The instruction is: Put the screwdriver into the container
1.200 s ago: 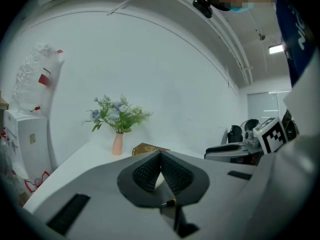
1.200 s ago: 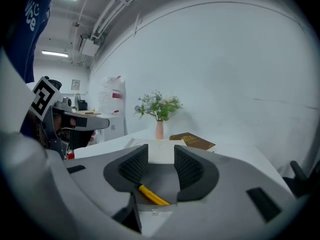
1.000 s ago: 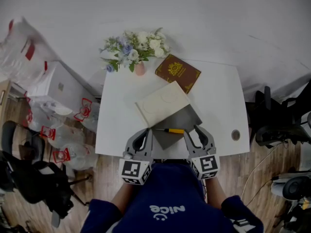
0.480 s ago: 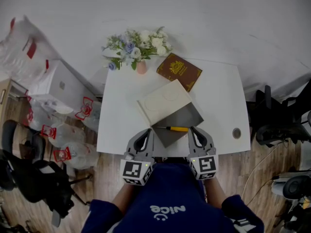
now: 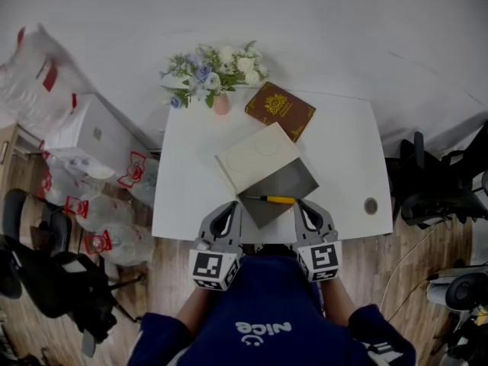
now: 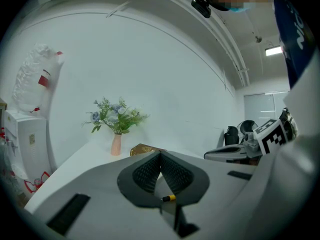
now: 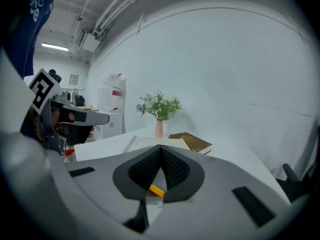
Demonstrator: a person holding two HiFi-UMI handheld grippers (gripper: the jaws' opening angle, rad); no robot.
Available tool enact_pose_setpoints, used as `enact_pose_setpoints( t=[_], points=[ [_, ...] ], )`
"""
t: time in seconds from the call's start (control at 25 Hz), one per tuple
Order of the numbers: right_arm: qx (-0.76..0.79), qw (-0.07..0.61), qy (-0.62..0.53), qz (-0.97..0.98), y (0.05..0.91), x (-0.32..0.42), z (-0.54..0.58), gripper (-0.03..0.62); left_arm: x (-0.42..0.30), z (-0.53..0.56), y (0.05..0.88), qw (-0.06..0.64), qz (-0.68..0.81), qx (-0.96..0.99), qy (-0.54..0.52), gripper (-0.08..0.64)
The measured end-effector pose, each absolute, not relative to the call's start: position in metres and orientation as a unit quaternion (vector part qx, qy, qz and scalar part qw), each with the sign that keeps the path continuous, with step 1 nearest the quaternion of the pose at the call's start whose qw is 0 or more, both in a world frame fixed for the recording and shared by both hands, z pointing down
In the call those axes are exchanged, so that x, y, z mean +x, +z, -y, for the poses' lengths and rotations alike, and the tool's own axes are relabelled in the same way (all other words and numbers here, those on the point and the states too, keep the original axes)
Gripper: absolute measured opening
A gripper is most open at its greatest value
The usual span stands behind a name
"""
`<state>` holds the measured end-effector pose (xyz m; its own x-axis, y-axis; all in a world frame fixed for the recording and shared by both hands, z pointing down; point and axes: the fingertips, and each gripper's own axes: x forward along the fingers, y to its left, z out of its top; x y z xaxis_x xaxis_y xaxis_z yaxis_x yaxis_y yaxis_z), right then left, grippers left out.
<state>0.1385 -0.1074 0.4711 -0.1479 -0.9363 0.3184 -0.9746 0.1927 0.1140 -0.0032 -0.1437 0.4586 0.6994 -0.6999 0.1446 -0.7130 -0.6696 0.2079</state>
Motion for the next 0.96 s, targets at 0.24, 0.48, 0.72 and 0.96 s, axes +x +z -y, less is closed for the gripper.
enact_pose_setpoints(
  t=[0.24,0.48,0.72,0.96],
  points=[
    [0.634,0.162,0.057,0.754,0.471,0.140,0.104,0.021,-0.004,0.141,0.459,0.122,0.392,0.912,0.028,0.015],
    [0.633,0.161,0.051,0.756,0.471,0.140,0.106,0.021,-0.003,0.142,0.458,0.121,0.393,0.911,0.024,0.015],
    [0.632,0.163,0.051,0.756,0.471,0.142,0.108,0.021,0.001,0.143,0.461,0.127,0.389,0.912,0.028,0.014],
    [0.631,0.169,0.052,0.755,0.473,0.149,0.112,0.021,0.009,0.148,0.463,0.126,0.385,0.914,0.029,0.014]
  ],
)
